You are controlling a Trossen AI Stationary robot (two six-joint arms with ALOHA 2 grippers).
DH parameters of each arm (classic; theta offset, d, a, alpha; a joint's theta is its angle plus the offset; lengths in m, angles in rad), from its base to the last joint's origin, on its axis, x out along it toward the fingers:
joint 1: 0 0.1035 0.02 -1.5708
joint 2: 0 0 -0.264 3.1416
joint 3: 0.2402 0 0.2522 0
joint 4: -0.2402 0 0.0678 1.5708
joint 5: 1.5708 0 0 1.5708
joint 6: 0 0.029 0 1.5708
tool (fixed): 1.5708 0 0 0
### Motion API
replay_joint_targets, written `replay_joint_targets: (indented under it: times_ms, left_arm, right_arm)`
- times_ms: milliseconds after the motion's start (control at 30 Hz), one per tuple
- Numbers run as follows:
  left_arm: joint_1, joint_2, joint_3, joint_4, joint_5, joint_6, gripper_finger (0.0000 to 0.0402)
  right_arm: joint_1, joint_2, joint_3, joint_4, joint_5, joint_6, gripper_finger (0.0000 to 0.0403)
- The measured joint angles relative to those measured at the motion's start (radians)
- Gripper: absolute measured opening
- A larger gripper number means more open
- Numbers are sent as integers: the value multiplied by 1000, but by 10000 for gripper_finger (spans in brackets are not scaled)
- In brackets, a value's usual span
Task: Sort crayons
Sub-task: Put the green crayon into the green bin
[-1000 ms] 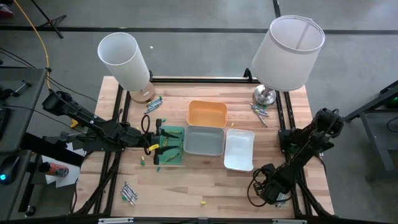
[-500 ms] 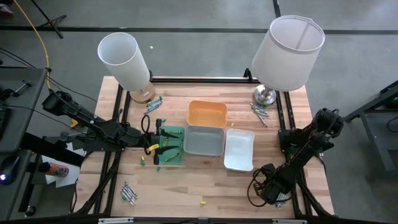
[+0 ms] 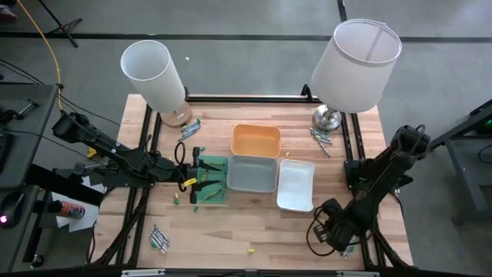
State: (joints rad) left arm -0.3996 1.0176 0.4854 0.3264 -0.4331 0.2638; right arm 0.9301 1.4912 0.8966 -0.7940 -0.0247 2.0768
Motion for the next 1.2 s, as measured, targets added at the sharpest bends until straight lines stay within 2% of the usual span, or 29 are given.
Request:
replay_joint_targets:
  times_ms: [200,333,500,633,867,967,1067,1200]
  left_arm:
    - [0,0,0,0,0,0,158]
    - [0,0,0,0,0,0,158]
    - [0,0,0,0,0,0,158]
    - [0,0,0,0,0,0,158]
    - [0,0,0,10,0,0,158]
    - [0,0,0,16,0,0,158]
    - [-7,-7,0,21,0,1,158]
    - [-35,-56,8,40,-15,35,158]
  right_arm:
    - [0,-113,69,6,35,-151,3]
    - [-9,-146,110,48,151,-285,3]
    - [-91,-138,114,140,344,-559,3]
    - [-218,-105,114,263,420,-861,3]
    - [-479,21,115,690,423,-1507,3]
    - [-568,99,115,896,381,-1740,3]
    - [-637,182,115,1077,293,-1888,3]
    - [-706,292,115,1295,195,-1992,3]
